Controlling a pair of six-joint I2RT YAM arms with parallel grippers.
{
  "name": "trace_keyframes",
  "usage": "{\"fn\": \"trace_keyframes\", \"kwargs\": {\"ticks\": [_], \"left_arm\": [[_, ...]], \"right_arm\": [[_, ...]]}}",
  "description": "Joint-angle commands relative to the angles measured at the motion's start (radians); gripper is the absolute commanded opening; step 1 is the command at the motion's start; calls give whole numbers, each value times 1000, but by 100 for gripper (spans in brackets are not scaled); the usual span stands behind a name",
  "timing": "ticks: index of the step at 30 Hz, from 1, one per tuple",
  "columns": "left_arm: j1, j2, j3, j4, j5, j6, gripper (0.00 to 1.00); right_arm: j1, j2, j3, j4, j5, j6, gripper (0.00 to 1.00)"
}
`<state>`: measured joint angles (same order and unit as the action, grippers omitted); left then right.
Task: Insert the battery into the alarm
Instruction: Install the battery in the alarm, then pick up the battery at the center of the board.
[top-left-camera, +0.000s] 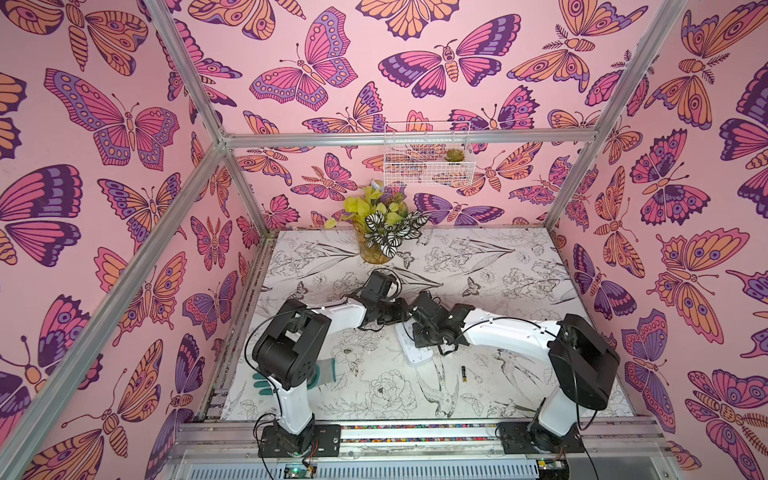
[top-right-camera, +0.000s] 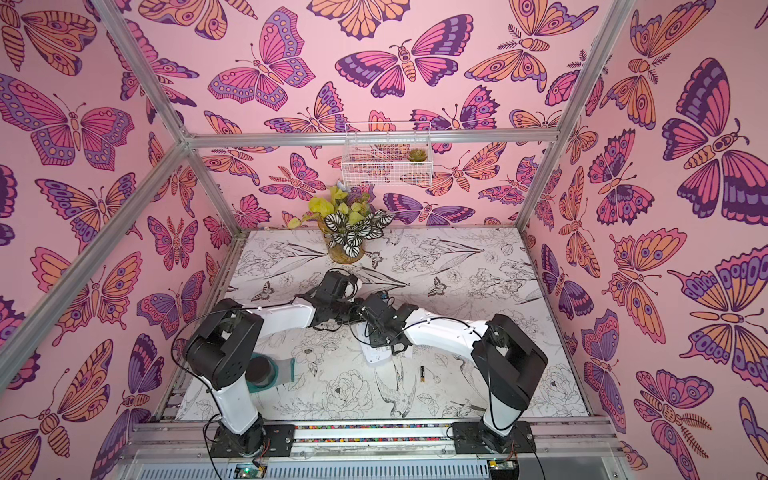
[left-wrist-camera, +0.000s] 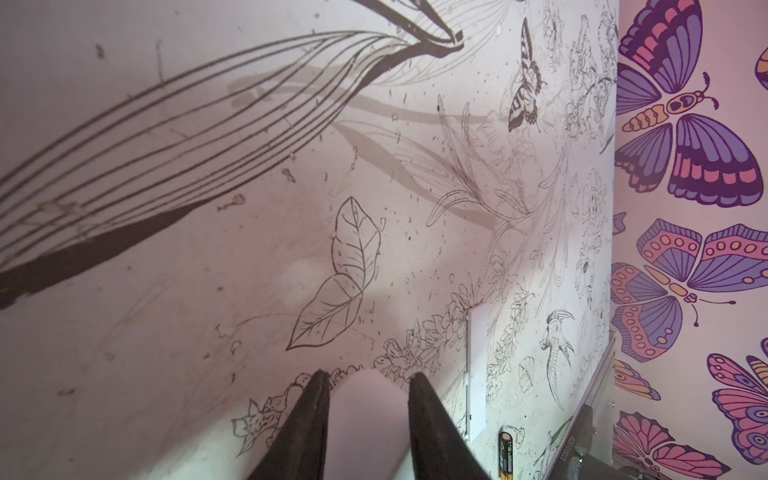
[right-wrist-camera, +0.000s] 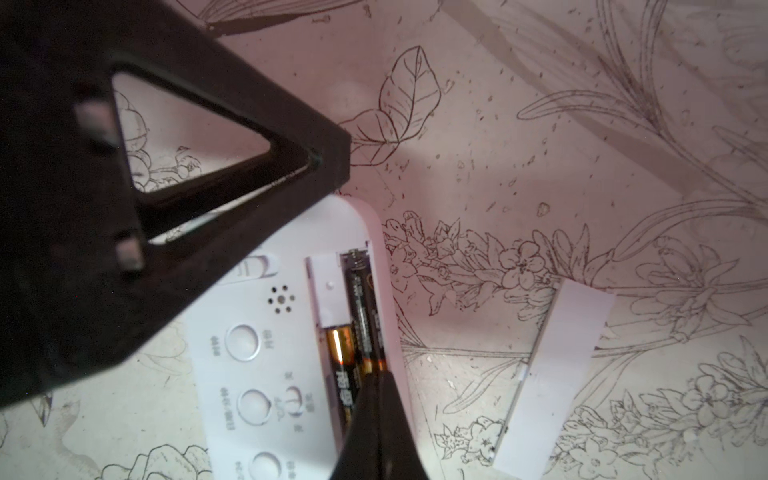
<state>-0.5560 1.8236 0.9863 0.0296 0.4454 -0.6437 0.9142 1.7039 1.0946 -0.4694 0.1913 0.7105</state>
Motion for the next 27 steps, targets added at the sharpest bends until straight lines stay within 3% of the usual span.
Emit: {"fn": "trace_keyframes", "kwargs": {"ticks": [1,9,20,27], "left_arm": [[-28,-19,-45,-60,42,12,35],[-7,-73,-49,-74,-40,22,37],[-1,-73,3,-88,-70,47,41],[-22,-48,11,-82,-41,46,41]], "right_arm": [[2,27,23,-9,46,9,0],[11,-88,-16,-50,58,12,0],[13,-510,-307,-146,89,99,24],[14,-574,-486,-109,22,168,32]]}}
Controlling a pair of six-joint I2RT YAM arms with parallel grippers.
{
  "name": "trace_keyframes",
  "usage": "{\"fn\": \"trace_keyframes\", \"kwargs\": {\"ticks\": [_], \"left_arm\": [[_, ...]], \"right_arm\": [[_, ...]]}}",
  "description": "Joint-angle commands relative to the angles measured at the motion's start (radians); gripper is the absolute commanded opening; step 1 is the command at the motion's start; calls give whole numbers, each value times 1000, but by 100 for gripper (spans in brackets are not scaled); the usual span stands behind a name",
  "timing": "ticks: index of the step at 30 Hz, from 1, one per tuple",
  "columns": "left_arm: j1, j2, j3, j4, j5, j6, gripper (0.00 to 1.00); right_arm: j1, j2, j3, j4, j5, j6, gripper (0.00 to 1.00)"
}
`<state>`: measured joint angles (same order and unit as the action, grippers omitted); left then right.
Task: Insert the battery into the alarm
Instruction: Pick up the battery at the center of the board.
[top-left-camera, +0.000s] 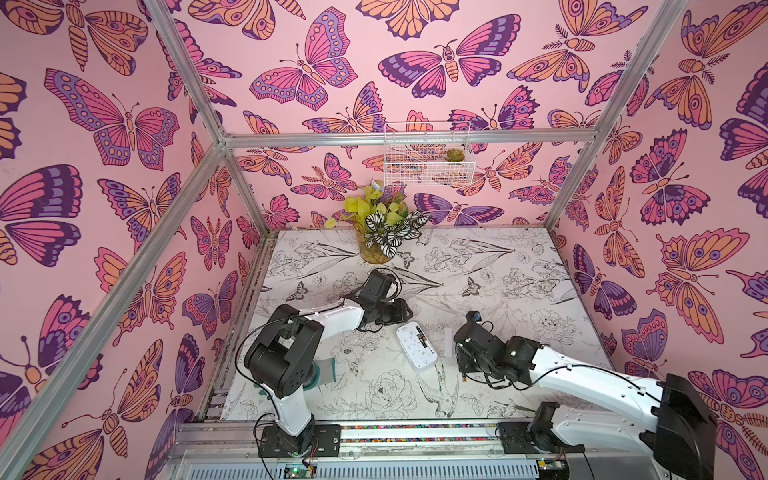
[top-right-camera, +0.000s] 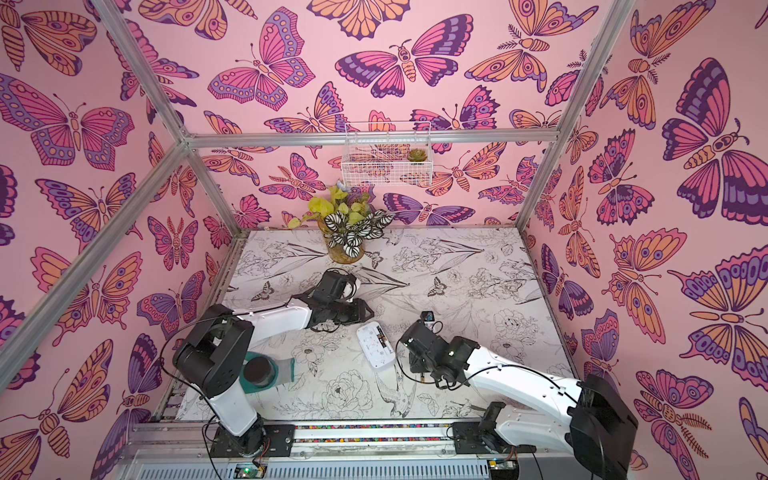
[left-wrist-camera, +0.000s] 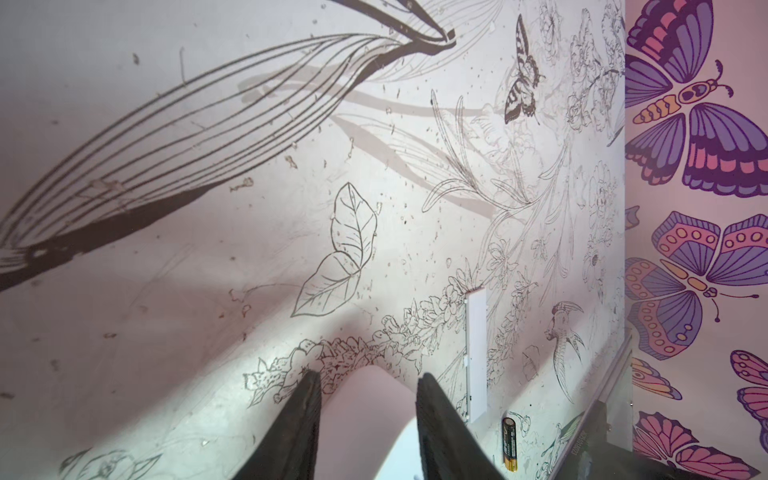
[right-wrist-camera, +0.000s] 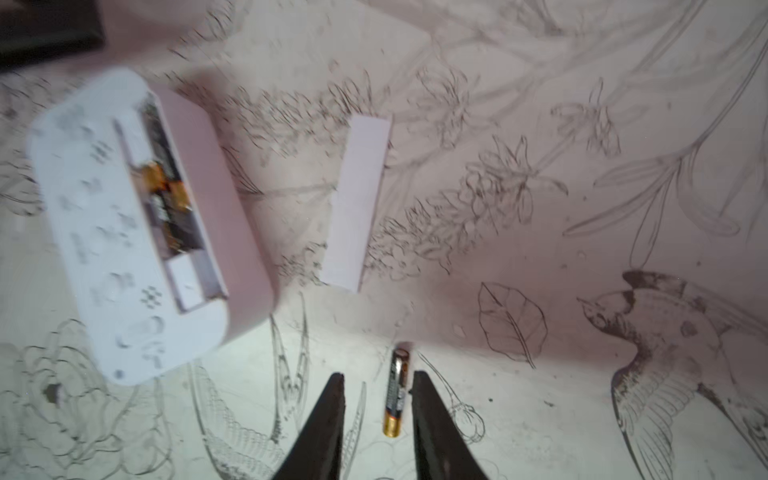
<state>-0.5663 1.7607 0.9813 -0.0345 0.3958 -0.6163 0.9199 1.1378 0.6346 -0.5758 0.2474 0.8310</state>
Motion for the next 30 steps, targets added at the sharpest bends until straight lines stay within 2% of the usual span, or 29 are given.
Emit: {"fn": "trace_keyframes", "kwargs": {"ticks": [1,7,11,19,23,27,30], "left_arm": [[-14,17,16,-16,12,18,41],[-31,23,5,0,18,4,42],[-38,25,1,4,24,1,42],[-43,31,-19,61,60,-29,42],[-42,34,-21,81,72,-41,42],[-43,32,-30,95,70,-50,42],[-46,36,-33,105,76,-56,42]], "right_arm": [[9,-3,-35,10,-46,53,32],[23,41,-53,77,-75,72,37],[27,100,-44,90,-67,74,36],[55,156,-32,34,-9,103,32],[68,158,-47,50,-21,119,28],[88,175,-49,46,-10,138,20],[94,191,-56,55,-13,145,18]]}}
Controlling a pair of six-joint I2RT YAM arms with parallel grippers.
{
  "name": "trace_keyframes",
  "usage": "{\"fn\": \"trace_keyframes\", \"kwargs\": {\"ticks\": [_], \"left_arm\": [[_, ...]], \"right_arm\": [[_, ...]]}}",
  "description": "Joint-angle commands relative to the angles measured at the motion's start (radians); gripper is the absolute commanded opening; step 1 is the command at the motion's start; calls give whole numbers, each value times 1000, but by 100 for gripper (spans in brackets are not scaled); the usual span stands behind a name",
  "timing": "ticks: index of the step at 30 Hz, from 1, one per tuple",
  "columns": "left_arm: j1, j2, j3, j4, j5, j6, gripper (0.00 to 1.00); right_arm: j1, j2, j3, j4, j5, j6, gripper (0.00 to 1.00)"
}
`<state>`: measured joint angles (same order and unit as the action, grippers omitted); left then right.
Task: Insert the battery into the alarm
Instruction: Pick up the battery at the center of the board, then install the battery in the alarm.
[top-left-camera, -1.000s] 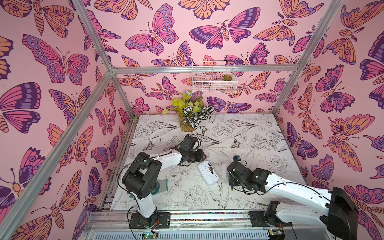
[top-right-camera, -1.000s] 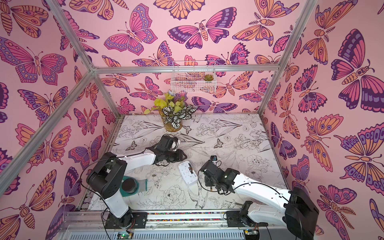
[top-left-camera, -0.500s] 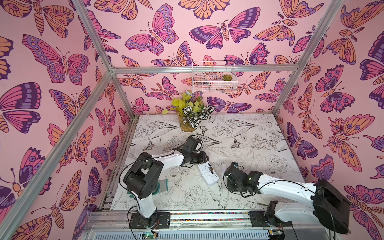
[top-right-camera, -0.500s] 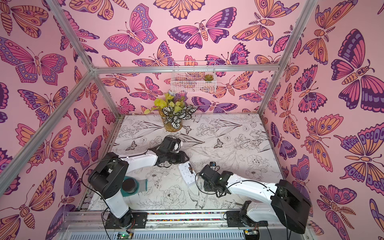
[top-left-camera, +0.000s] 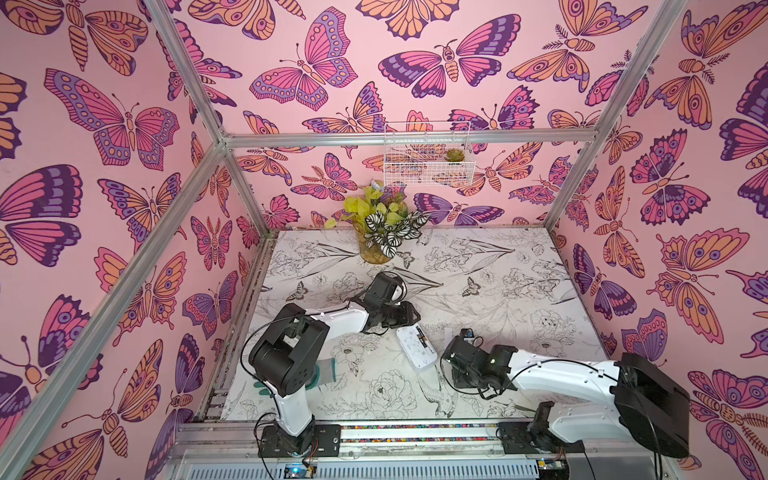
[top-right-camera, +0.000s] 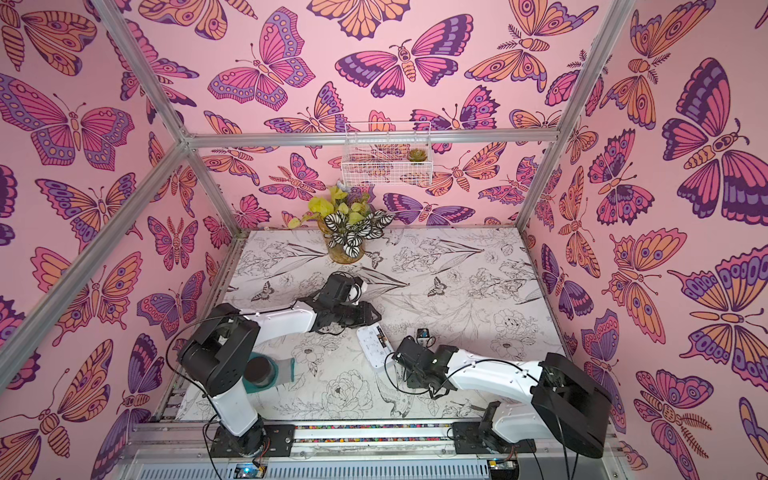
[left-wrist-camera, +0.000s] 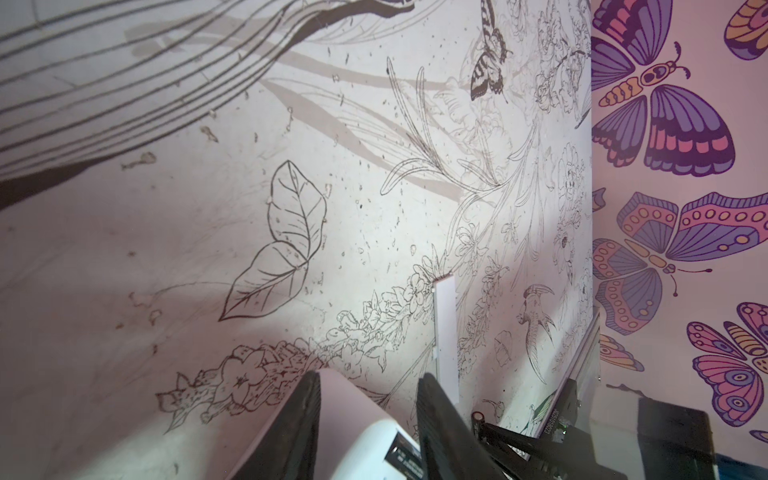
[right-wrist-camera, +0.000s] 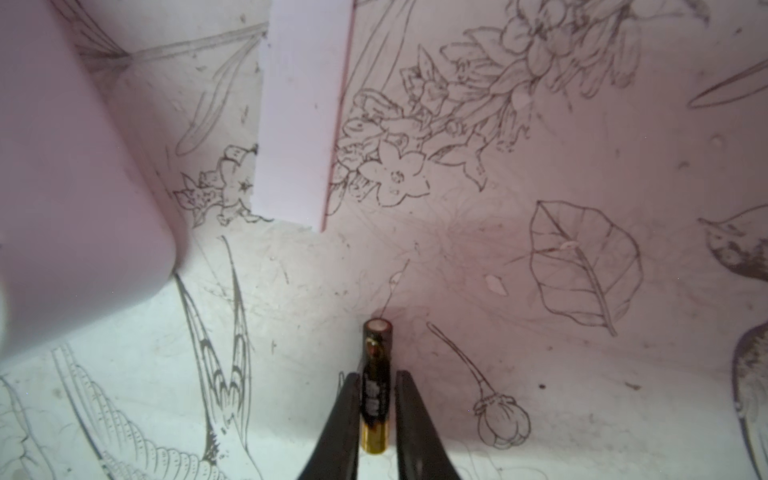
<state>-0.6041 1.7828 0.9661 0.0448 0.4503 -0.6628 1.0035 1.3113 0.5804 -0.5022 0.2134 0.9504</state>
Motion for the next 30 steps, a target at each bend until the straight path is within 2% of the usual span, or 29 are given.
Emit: {"fn": "trace_keyframes", "kwargs": {"ticks": [1,8,11,14,20,30], "left_arm": [[-10,15,-20,29,23,-10,42],[-18,12,-27,35,25,-12,42],[-25,4,-27,36,17,-17,42],[-26,-13,-30,35,-1,-20,42],[-22,-55,-53,32,-81,-30,43],[-20,-30,-49,32,-62,-33,43]], "right_arm": [[12,21,-2,-19,21,28,17],[15,13,21,-37,29,10,6],[15,-14,74,-72,38,-51,1],[15,-37,157,-115,45,-120,1],[15,-25,292,-95,-32,-245,2],[7,184,439,-155,-53,-326,4]]}}
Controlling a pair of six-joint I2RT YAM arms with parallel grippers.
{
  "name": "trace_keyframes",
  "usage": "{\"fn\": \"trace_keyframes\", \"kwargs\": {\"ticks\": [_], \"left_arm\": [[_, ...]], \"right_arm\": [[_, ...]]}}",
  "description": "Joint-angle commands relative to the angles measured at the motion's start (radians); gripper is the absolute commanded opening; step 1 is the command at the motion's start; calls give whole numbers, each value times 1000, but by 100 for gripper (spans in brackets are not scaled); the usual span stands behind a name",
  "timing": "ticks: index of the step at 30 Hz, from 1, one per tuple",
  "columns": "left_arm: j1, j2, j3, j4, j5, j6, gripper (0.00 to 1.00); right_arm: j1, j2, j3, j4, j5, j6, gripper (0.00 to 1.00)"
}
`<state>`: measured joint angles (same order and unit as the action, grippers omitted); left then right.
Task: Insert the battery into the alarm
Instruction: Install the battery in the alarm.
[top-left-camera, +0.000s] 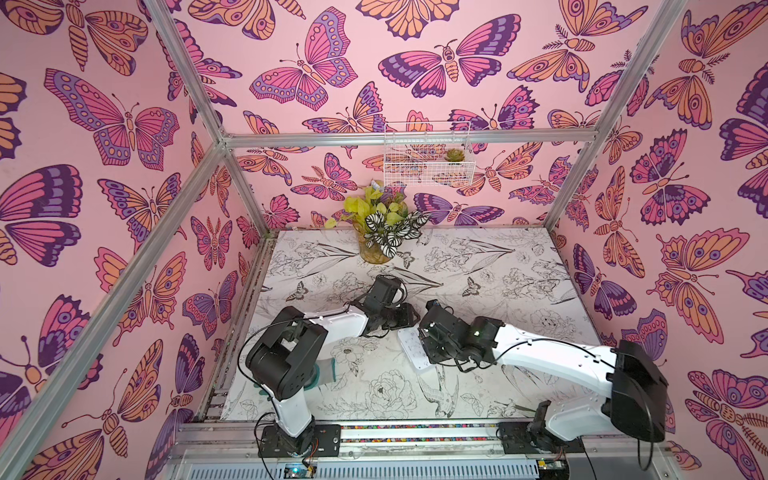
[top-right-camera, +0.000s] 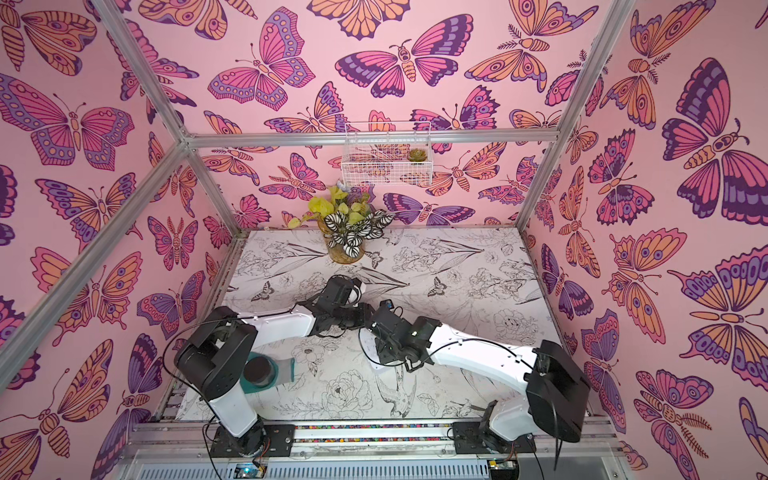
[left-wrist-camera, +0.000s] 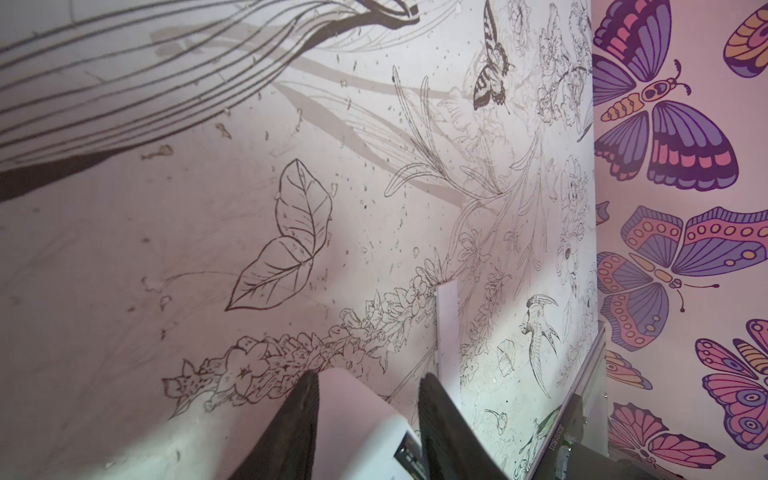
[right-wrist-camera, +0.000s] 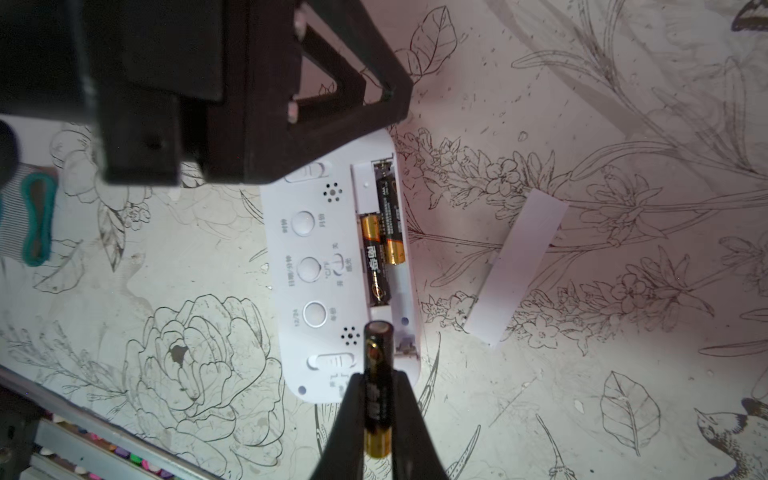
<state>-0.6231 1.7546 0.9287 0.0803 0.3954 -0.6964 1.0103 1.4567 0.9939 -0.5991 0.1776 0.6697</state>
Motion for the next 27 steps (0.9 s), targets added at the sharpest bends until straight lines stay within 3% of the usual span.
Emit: {"fn": "trace_keyframes", "kwargs": {"ticks": [1,27], "left_arm": [[-1,-1,-11,-3,-6,2,43],[-1,21,-11,0,2,11,43]], "right_arm": [[-1,51,31,-60,-25,-48,4],[-13,161,71,-92,16,-64,14]]}}
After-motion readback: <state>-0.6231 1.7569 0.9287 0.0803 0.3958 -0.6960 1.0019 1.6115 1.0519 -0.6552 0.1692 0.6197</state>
